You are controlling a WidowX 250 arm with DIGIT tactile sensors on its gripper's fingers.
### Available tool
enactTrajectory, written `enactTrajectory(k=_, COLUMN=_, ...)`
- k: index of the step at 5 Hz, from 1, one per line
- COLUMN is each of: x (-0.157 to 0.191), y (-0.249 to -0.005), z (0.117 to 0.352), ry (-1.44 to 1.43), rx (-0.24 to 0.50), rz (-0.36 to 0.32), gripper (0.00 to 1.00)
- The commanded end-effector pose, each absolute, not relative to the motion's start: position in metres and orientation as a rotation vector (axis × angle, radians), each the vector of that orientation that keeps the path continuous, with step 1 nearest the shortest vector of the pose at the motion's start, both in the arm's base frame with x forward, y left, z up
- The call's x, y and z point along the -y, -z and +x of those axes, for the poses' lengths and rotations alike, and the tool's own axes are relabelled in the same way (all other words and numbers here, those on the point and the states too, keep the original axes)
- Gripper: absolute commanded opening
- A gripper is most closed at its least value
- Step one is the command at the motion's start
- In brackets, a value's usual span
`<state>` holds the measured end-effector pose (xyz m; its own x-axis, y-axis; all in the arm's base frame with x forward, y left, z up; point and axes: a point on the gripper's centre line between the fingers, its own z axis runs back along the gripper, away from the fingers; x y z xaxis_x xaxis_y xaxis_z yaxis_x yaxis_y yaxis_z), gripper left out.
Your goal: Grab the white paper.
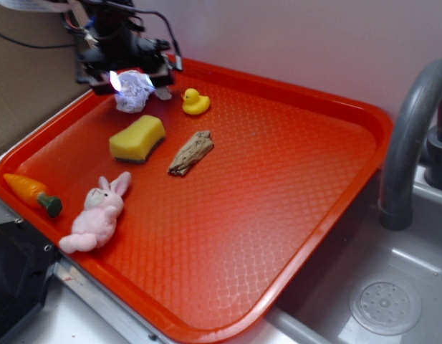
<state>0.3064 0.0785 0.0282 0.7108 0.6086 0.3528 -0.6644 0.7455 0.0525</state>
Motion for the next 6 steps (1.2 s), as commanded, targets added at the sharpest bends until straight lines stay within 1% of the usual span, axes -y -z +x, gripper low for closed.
enactTrajectory(k=1, x=-0.09, y=-0.039, z=0.308, ry=-0.684, rx=0.369, rz=0.142, gripper=0.0)
enactTrajectory(k=2, x=-0.101, y=-0.072, z=0.292, ry=-0.662, rx=0.409, rz=0.144, gripper=0.0)
enactTrajectory(k=3, x=-0.096, y=-0.102, z=0.282, ry=-0.561, rx=0.448, rz=0.207, gripper=0.0)
enactTrajectory(k=4, x=-0.076, y=-0.122, z=0.28, ry=-0.454, rx=0.437, rz=0.247, gripper=0.0)
enactTrajectory(k=5, x=-0.054, y=-0.136, z=0.281, ry=-0.355, rx=0.366, rz=0.178, gripper=0.0)
enactTrajectory(k=6, x=-0.019, y=-0.173, z=0.276, ry=-0.14, rx=0.208, rz=0.124, gripper=0.0)
